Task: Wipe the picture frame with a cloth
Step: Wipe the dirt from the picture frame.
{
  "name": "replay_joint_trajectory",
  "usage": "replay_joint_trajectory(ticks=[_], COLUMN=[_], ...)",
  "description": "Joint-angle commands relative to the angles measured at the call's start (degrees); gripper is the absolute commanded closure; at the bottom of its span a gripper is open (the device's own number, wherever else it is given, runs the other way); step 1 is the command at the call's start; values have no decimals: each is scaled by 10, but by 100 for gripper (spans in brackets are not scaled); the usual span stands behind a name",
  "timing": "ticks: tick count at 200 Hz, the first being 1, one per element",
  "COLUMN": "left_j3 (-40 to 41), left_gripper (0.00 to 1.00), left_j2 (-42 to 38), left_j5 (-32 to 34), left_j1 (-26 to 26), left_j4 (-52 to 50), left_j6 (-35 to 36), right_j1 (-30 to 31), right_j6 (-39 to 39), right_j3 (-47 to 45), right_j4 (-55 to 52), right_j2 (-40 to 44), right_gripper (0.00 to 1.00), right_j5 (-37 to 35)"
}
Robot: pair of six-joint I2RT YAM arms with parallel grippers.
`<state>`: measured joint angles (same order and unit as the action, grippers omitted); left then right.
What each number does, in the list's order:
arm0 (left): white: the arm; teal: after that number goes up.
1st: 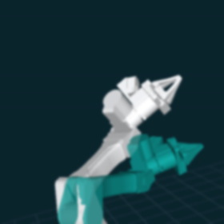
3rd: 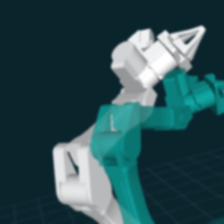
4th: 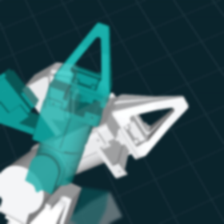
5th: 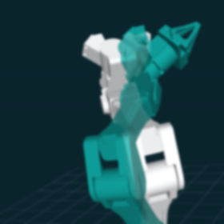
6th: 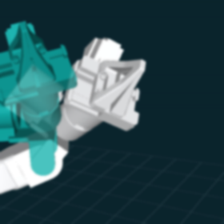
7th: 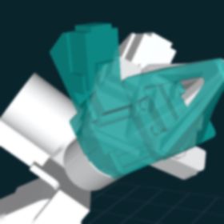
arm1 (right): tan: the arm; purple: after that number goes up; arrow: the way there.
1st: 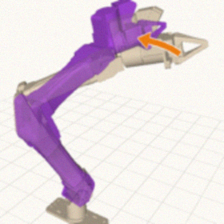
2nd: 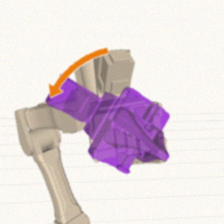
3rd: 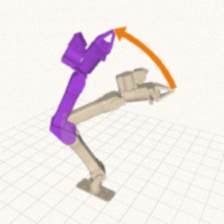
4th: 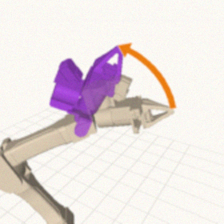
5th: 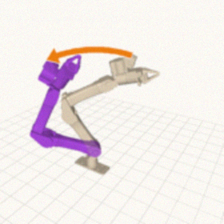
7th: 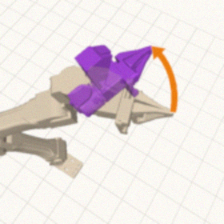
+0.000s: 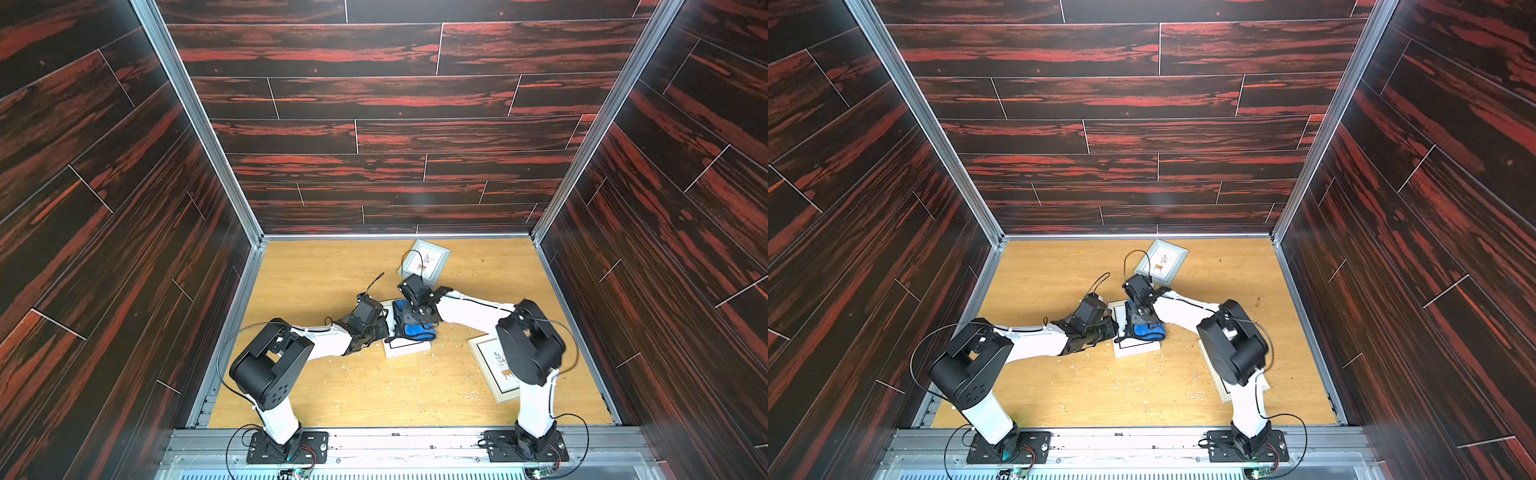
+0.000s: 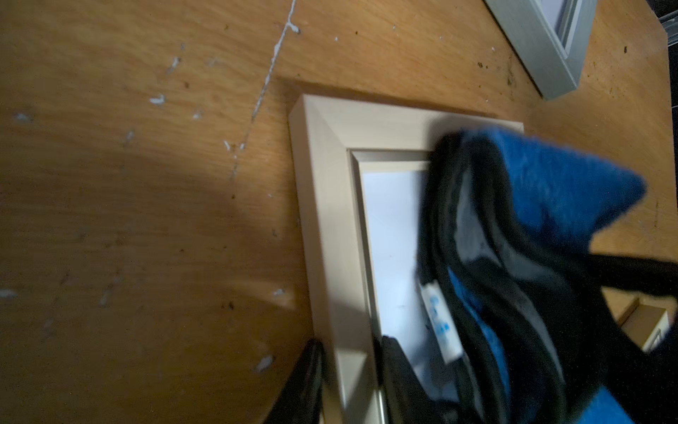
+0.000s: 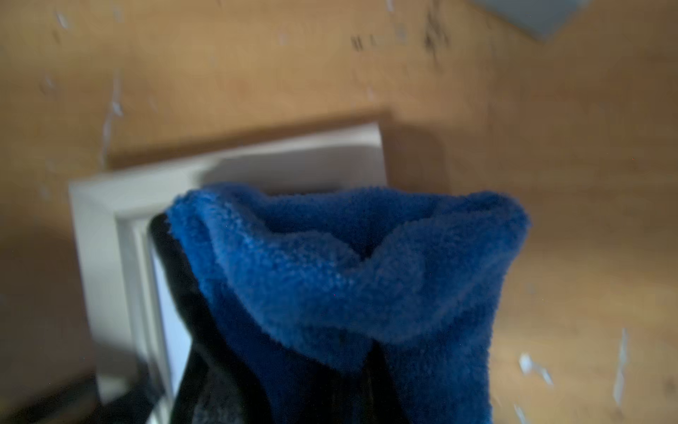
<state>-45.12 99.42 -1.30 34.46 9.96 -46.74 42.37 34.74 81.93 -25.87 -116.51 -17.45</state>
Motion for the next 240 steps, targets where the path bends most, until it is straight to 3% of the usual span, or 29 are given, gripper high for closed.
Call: replay_joint_trajectory(ticks=[1,26,64,84,104,156,178,211,240], left_j3=[9,21,27,13,0,11,15,11,-2], left_gripper=[70,70,70,70,71,71,71,71,71], left_j2=[14,12,16,29,37,13,-7,-6,6], left_j5=[8,20,17,6,-1,5,17,20,19], left_j1=[-6,-6,-7,-7,-7,-7,-7,-7,-7], left_j4=[-67,-58,-42,-47,-53,-60,-67,-71,-74], left_j6=[15,11,7,13,16,15,16,18,26], right_j1=[8,22,26,27,23,7,6,-26,11], right_j6=[-11,-11,16,33,32,-10,-11,-14,-8], right_j3=[41,2,-180,-226,-186,55,51,-48,-48], right_j4=[-36,-39,-5,22,25,-17,-40,-29,-22], right_j2=[-48,-36,82,114,87,-55,-59,-1,16], right_gripper=[100,100,100,100,100,100,100,100,100], right_j5=[25,36,53,73,53,52,8,-38,-3])
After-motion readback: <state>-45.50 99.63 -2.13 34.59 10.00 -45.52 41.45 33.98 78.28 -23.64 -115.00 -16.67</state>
